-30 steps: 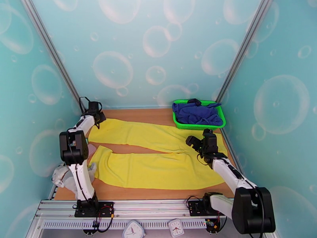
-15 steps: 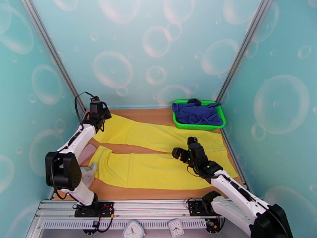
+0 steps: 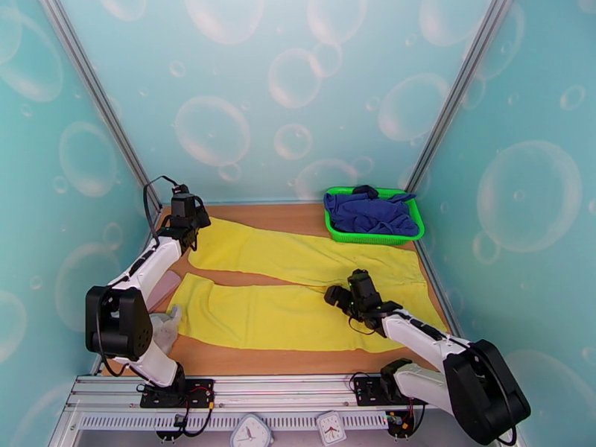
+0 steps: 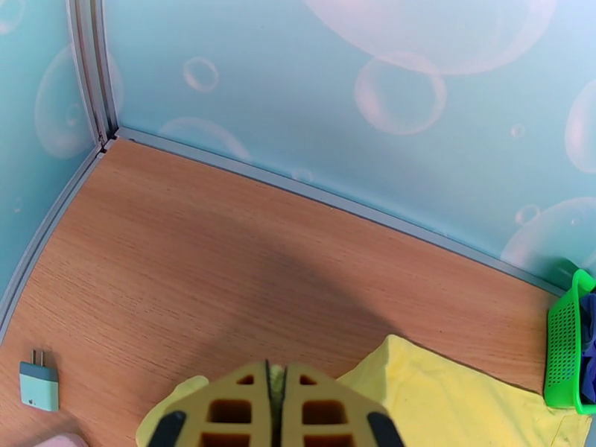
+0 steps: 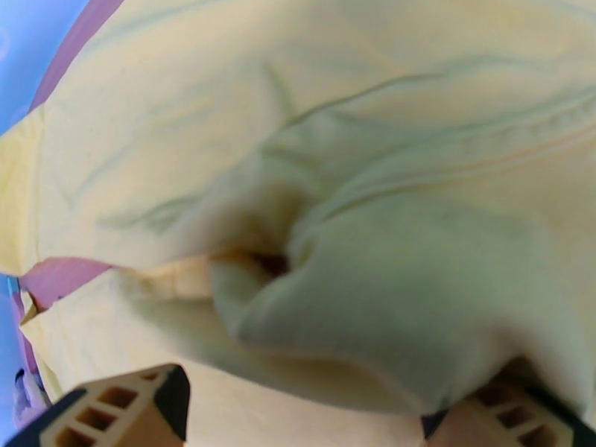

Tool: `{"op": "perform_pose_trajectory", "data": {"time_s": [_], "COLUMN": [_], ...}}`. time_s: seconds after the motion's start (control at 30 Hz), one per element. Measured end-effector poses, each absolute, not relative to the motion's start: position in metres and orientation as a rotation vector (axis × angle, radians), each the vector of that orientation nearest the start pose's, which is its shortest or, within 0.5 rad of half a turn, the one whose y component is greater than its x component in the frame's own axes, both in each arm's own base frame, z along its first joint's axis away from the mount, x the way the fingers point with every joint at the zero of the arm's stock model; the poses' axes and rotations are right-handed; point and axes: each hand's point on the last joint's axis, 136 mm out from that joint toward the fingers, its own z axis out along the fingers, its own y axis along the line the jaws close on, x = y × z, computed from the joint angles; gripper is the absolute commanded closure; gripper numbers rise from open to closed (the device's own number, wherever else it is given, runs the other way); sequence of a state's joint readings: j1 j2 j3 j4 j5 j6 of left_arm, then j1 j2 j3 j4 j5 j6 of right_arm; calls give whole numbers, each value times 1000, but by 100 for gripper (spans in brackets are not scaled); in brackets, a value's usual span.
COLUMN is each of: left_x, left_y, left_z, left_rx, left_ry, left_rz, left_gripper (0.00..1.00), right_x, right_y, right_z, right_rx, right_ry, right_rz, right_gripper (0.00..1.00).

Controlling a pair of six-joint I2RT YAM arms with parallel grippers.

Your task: Fold and stack the trousers

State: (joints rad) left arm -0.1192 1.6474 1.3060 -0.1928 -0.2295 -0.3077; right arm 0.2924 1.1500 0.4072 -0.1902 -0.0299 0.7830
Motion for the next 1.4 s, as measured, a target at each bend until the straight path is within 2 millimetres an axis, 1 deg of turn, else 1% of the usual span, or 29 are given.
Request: {"op": "perform_pose_trajectory", "data": {"time_s": [0.1, 0.17, 0.23, 0.33, 0.37, 0.43, 0.5, 0.6, 0.67, 0.73, 0.8, 0.87, 0.93, 1.03, 1.17, 1.27, 1.3, 1.4], "left_x": [501, 501, 502, 502, 502, 503, 504, 504, 503, 502, 501, 499, 497, 496, 494, 493, 493, 492], "left_y": [-20, -20, -20, -19, -18, -16, -16, -14, -12, -10, -8, -7, -7, -7, -7, -8, -8, -6], "left_z": [230, 231, 232, 233, 233, 235, 236, 237, 238, 240, 244, 250, 255, 258, 250, 244, 243, 241], "left_rx": [-321, -314, -315, -319, -321, -325, -323, -315, -313, -314, -313, -311, -311, -312, -309, -307, -307, -315], "left_ry": [2057, 2053, 2050, 2044, 2040, 2029, 2024, 2023, 2020, 2014, 2005, 1992, 1980, 1965, 1978, 1988, 1986, 1986], "left_rz": [-8, -5, -3, 3, 5, 15, 22, 39, 58, 75, 87, 87, 83, 78, 78, 78, 76, 77], "left_gripper": [100, 100, 100, 100, 100, 100, 100, 100, 100, 100, 100, 100, 100, 100, 100, 100, 100, 100], "right_x": [262, 258, 254, 247, 246, 249, 260, 286, 308, 329, 342, 349, 351, 351, 352, 346, 344, 337], "right_y": [63, 57, 58, 68, 71, 78, 80, 78, 64, 37, 10, -12, -29, -40, -46, -56, -59, -64], "right_z": [35, 34, 34, 37, 39, 53, 71, 102, 116, 120, 113, 98, 79, 62, 56, 43, 41, 42], "right_rx": [701, 722, 715, 659, 641, 605, 581, 544, 561, 612, 663, 711, 756, 797, 812, 876, 893, 930], "right_ry": [2471, 2473, 2485, 2516, 2522, 2508, 2474, 2414, 2379, 2350, 2348, 2363, 2387, 2392, 2378, 2388, 2379, 2331], "right_rz": [413, 395, 387, 378, 378, 400, 416, 432, 435, 413, 367, 333, 314, 302, 286, 271, 271, 291], "right_gripper": [16, 15, 15, 14, 14, 14, 12, 12, 12, 11, 12, 12, 13, 13, 13, 13, 13, 14]}}
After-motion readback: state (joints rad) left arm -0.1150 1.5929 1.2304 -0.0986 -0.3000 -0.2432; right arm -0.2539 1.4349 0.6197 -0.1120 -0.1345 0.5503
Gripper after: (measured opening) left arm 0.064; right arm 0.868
